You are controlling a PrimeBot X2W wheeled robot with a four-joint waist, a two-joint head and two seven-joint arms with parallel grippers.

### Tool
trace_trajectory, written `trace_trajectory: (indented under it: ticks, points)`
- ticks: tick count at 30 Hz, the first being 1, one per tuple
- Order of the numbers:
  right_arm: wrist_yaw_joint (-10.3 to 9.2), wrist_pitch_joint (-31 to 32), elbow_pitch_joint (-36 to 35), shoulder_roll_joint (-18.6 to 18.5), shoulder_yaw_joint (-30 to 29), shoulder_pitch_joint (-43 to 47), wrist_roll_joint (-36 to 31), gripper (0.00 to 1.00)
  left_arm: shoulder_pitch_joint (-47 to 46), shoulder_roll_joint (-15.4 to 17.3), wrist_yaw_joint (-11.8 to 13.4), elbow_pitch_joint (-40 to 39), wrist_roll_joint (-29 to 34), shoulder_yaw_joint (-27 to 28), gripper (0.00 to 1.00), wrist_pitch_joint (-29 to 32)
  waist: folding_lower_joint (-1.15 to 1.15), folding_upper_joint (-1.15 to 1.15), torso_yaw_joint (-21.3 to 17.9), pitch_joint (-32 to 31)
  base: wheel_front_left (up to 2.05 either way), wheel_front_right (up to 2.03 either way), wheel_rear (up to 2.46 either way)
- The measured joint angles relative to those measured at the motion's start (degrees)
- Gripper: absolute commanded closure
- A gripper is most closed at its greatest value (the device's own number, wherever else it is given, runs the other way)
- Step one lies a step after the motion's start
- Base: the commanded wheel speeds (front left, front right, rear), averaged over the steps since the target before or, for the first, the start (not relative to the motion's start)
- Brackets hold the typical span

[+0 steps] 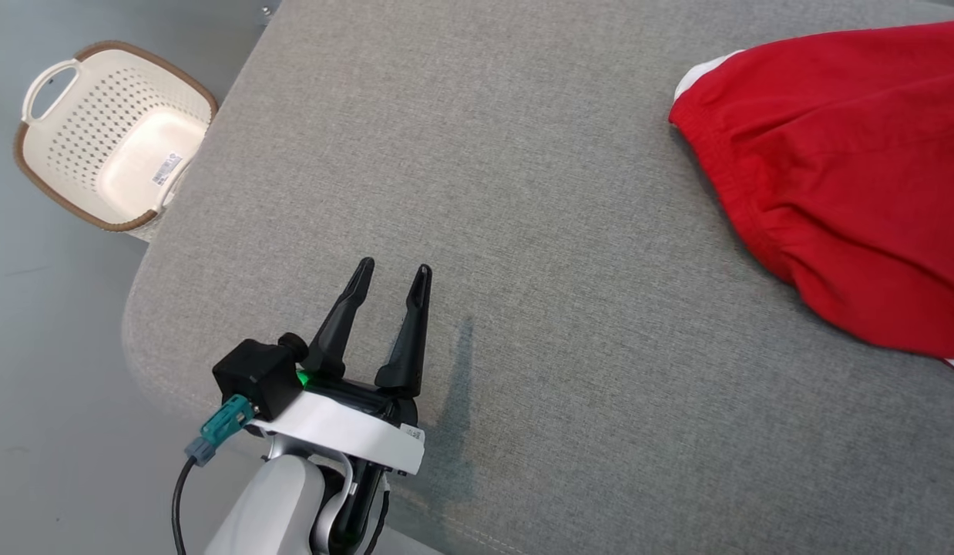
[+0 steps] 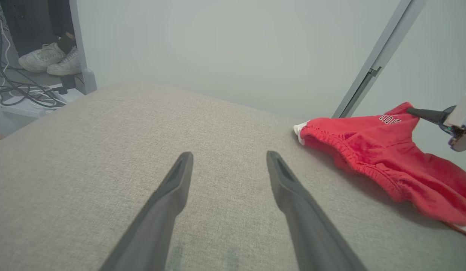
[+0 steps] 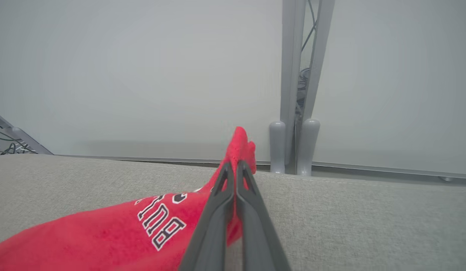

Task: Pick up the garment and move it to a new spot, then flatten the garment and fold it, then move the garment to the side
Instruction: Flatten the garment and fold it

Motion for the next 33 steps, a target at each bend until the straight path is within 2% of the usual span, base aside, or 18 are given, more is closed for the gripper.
trace_trajectory:
  ticks: [4, 6, 7, 8, 15, 19, 24, 29, 33]
  points:
    - [0.01, -2.41, 0.22, -1.27, -2.96, -0.07, -1.13, 1.0, -0.37, -0.01, -0.33, 0.33, 0.57, -0.11, 0.0, 0.0, 0.0, 0.0, -1.17, -0.24, 0.0, 0.0, 0.0]
    - [0.01, -4.2, 0.31, -4.27, -6.66, 0.55, -2.68, 1.0, -0.54, -0.01, -0.36, 0.56, 0.78, -0.26, 0.0, 0.0, 0.0, 0.0, -1.85, -0.32, 0.0, 0.0, 0.0]
    - [0.0, -4.6, 0.4, -4.94, -8.01, 1.15, -3.19, 0.68, -0.65, -0.05, -0.52, 0.62, 0.78, -0.36, 0.0, 0.0, 0.0, 0.0, -1.99, -0.43, 0.0, 0.0, 0.0]
    - [0.0, -4.23, 0.37, -4.98, -9.91, 1.75, -3.49, 0.0, -0.77, -0.04, -0.52, 0.63, 0.92, -0.38, 0.0, 0.0, 0.0, 0.0, -2.16, -0.54, 0.0, 0.0, 0.0]
    - [0.01, -1.51, 0.37, 1.43, -12.83, 4.66, -7.46, 0.0, -0.92, 0.0, -0.77, 1.38, 2.53, 0.71, 0.0, 0.0, 0.0, 0.0, -4.36, -1.94, 0.0, 0.0, 0.0]
    - [0.0, -3.33, 0.12, 6.65, -11.25, 6.14, -9.15, 0.0, -0.47, -0.02, -1.11, 1.79, 4.01, 2.42, 0.0, 0.0, 0.0, 0.0, -7.08, -3.49, 0.0, 0.0, 0.0]
    - [0.01, -6.0, -5.43, 11.6, -8.67, 10.99, -7.46, 0.0, -0.29, -0.05, -1.77, 2.27, 5.86, 4.21, 0.0, 0.0, 0.0, 0.0, -11.92, -5.88, 0.0, 0.0, 0.0]
    - [0.01, -7.97, -14.17, 12.91, -6.72, 17.97, -2.78, 0.0, -0.26, 0.0, -2.09, 2.48, 5.97, 5.63, 0.0, 0.0, 0.0, 0.0, -17.42, -8.47, 0.0, 0.0, 0.0]
    - [0.01, -9.26, -21.48, 12.37, -6.35, 24.37, 0.22, 0.0, -0.1, -0.05, -2.27, 3.24, 5.73, 6.02, 0.0, 0.0, 0.0, 0.0, -21.99, -10.22, 0.0, 0.0, 0.0]
